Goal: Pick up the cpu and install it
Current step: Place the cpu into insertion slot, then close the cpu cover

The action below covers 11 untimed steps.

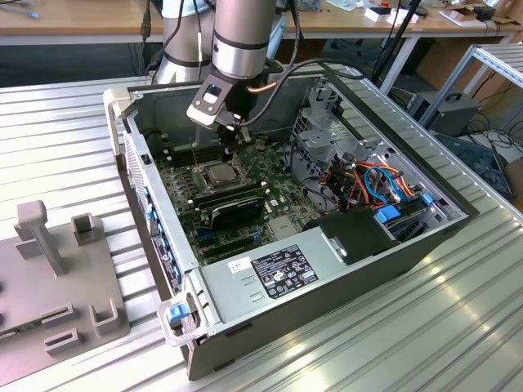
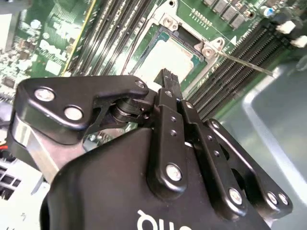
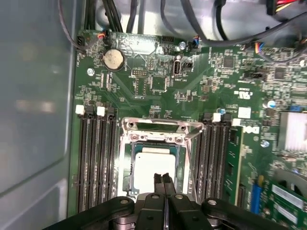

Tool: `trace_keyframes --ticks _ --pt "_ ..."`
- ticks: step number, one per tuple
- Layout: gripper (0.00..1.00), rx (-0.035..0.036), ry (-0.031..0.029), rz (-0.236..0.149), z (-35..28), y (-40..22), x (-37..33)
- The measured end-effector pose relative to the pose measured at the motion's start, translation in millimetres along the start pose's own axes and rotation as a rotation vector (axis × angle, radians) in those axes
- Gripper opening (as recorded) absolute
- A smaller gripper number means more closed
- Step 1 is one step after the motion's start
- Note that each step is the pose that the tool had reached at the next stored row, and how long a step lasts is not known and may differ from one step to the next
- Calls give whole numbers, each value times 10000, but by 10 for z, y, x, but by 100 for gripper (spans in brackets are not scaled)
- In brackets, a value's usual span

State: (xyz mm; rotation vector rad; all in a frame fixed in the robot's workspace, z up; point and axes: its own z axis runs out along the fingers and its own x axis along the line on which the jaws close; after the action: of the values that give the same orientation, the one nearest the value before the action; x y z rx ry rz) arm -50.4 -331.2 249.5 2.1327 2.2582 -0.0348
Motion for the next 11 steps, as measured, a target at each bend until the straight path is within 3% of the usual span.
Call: trace_keyframes --ticks 2,5,11 --pt "11 1 -4 0 -111 1 -5" --pt "11 1 -19 -2 -180 2 -8" --pt "11 -3 -19 0 -190 1 -8"
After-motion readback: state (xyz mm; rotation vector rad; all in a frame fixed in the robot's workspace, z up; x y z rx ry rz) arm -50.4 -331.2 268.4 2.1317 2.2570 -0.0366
